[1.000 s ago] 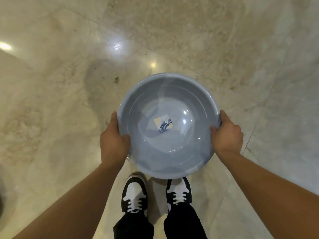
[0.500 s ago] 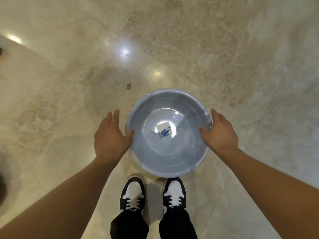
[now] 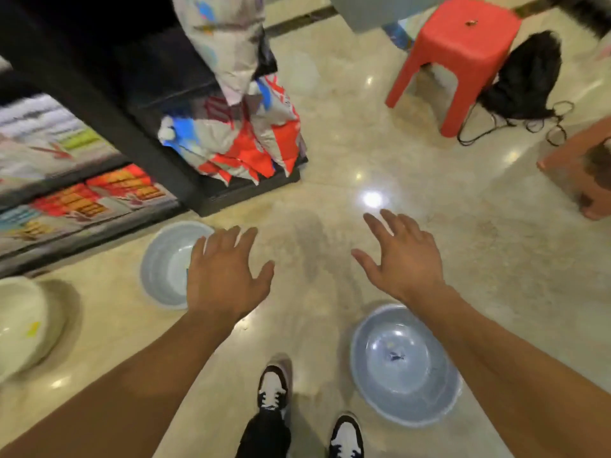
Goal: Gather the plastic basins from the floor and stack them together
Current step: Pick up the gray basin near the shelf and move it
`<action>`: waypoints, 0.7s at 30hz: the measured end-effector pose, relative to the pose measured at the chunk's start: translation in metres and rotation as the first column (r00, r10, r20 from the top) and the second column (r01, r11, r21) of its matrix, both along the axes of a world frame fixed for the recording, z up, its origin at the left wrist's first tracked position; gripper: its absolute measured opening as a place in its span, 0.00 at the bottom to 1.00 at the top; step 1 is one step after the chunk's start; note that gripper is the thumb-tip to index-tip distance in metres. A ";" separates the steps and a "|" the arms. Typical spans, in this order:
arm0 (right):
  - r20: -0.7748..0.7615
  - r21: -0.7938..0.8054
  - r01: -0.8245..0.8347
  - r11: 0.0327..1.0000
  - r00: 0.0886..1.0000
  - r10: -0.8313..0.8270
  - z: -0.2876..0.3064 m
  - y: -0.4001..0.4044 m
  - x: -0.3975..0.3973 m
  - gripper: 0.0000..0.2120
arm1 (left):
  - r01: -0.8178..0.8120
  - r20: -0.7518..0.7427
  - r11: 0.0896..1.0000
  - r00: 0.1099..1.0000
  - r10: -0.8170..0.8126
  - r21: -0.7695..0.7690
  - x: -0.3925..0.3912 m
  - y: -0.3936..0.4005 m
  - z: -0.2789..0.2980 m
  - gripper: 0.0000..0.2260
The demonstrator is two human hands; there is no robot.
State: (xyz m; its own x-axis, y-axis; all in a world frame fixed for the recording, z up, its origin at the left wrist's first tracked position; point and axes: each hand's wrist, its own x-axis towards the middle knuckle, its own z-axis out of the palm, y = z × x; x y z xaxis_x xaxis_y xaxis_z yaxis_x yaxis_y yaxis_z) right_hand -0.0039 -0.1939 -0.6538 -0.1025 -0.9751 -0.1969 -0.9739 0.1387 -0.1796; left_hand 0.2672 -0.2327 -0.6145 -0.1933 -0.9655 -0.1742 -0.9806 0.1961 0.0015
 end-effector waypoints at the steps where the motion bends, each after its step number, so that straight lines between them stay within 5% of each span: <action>1: 0.002 -0.024 -0.058 0.998 0.998 0.058 0.019 -0.015 0.021 0.33 | -0.034 0.028 0.999 0.999 0.035 -0.009 0.025 0.001 0.019 0.29; 10: -0.061 -0.104 -0.477 0.873 0.879 0.473 0.106 -0.111 0.230 0.32 | -0.395 0.080 0.912 0.911 0.404 -0.112 0.242 0.019 0.086 0.30; 21: -0.120 0.134 -0.514 0.847 0.840 0.529 0.002 -0.171 0.425 0.35 | -0.579 0.103 0.812 0.814 0.572 0.072 0.455 0.008 -0.043 0.32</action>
State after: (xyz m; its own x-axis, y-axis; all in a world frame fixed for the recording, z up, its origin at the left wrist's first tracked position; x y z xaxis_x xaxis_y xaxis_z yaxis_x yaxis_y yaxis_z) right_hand 0.4216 -0.3647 -0.6521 0.3807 -0.8704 -0.3123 -0.9207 -0.3881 -0.0408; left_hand 0.7225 -0.2246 -0.6570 0.4093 -0.8739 -0.2622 -0.9119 -0.4016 -0.0852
